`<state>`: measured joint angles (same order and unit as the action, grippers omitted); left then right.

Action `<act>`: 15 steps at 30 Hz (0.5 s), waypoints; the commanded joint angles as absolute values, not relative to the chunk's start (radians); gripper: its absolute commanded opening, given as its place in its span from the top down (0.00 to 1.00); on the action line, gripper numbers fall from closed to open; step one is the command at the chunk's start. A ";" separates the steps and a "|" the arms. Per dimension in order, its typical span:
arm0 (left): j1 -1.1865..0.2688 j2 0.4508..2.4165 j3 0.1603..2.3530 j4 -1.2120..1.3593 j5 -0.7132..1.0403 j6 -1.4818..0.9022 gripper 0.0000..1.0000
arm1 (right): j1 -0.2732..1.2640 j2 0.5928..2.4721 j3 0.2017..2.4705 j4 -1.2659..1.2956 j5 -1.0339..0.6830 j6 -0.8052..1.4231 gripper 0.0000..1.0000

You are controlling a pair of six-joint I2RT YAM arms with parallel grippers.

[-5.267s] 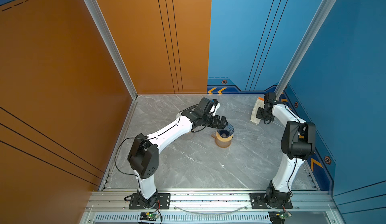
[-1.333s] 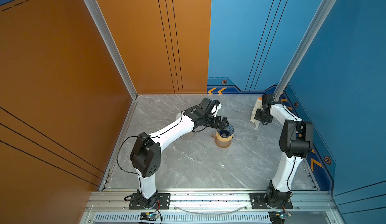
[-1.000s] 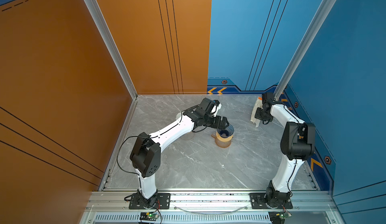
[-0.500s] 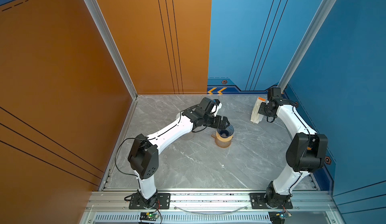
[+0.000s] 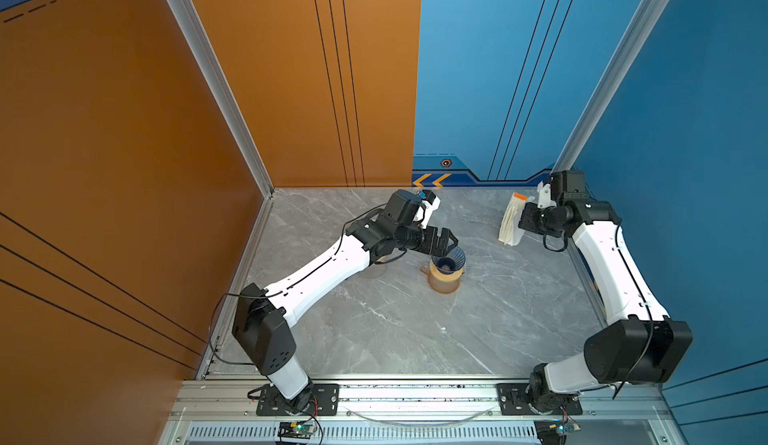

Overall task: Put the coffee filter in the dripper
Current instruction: 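Pull one white filter out of the COFFEE bag with the right gripper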

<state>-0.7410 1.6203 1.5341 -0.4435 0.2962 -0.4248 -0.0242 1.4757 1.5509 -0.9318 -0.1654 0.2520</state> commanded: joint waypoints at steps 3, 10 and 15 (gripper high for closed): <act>-0.746 1.544 1.487 -0.490 0.235 -0.403 0.02 | 0.014 1.446 1.672 -1.181 -0.295 0.192 1.00; -0.741 1.464 1.427 -0.489 0.192 -0.400 0.02 | 0.098 1.482 1.784 -1.287 -0.333 0.228 1.00; -0.729 1.420 1.384 -0.489 0.179 -0.400 0.02 | 0.190 1.526 1.833 -1.296 -0.319 0.279 1.00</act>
